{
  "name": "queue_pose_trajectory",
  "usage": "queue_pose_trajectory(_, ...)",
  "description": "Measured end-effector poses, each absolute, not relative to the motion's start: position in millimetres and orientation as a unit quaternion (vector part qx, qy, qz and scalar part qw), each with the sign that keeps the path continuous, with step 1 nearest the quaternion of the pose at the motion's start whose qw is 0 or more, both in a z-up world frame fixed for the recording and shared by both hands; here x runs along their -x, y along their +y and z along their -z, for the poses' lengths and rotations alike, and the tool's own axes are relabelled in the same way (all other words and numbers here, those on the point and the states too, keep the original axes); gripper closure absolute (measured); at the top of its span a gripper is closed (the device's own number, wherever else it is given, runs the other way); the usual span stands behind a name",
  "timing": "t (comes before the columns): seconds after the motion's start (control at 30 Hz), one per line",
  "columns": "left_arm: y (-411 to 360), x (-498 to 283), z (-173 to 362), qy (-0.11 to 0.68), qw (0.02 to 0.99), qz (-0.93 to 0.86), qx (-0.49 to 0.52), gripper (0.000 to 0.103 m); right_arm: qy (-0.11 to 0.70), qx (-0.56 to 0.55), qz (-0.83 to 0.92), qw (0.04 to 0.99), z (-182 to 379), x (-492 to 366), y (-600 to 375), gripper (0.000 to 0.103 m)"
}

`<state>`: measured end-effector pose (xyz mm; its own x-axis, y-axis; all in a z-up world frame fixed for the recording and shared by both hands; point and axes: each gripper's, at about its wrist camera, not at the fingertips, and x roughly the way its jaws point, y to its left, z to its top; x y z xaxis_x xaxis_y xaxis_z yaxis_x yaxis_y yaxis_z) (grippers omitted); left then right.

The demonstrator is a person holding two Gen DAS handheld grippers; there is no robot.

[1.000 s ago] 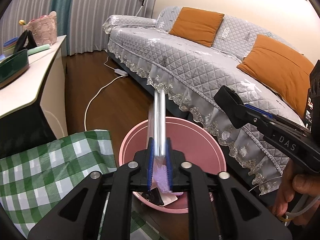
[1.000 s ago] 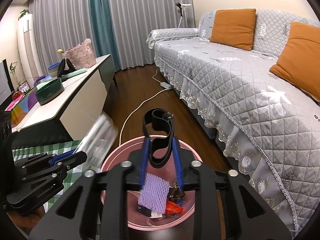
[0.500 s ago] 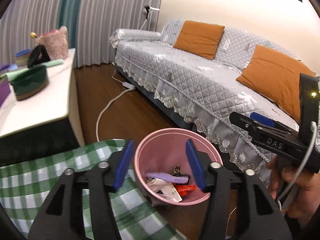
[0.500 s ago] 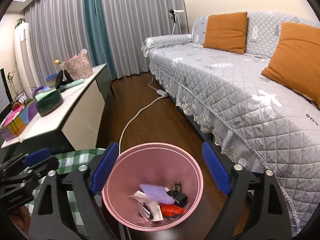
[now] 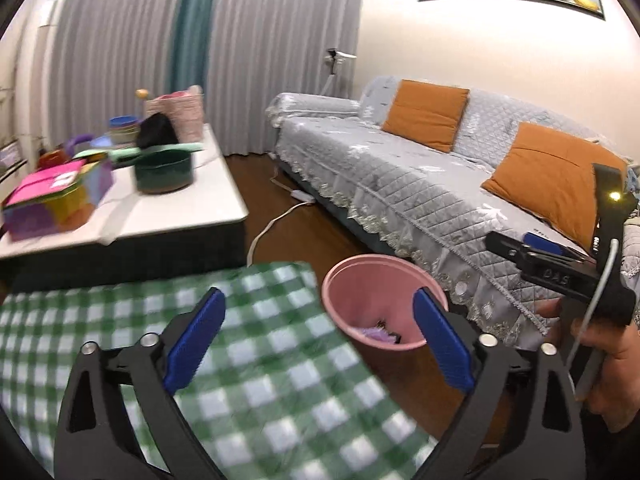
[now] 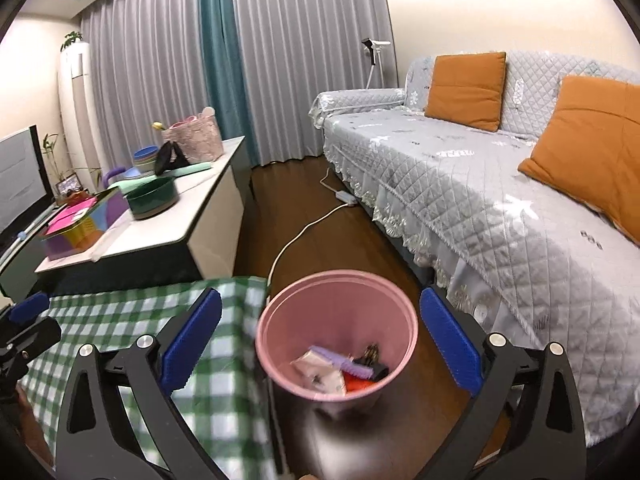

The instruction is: Collect trash

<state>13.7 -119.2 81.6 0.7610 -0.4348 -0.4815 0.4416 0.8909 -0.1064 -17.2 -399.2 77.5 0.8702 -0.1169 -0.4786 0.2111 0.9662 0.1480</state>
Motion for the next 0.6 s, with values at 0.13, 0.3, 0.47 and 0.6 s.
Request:
queue_pose_trajectory(0.13,-91,16,-73,0.262,0.945,0.194,0.008,0.01,0.25,-0.093,0.081,0.96,-72,44,-370,0.005)
queue_pose_trajectory(0.3,-65,55,-66,0.255,0.955,0.149,0.005,0.01,0.262,-0.074,0.073,0.96,-60,74,-326,0.005)
queue_pose_trajectory(0.47,-39,83,-57,0.258,0.962,0.094,0.007,0.01,0.279,-0.061,0.068,0.956,-45,94,-297,0.005)
queue_pose_trajectory(0.6,-20,92,-50,0.273,0.959,0.071,0.018,0.01,0.273,-0.04,0.066,0.959,-41,103,-279,0.005)
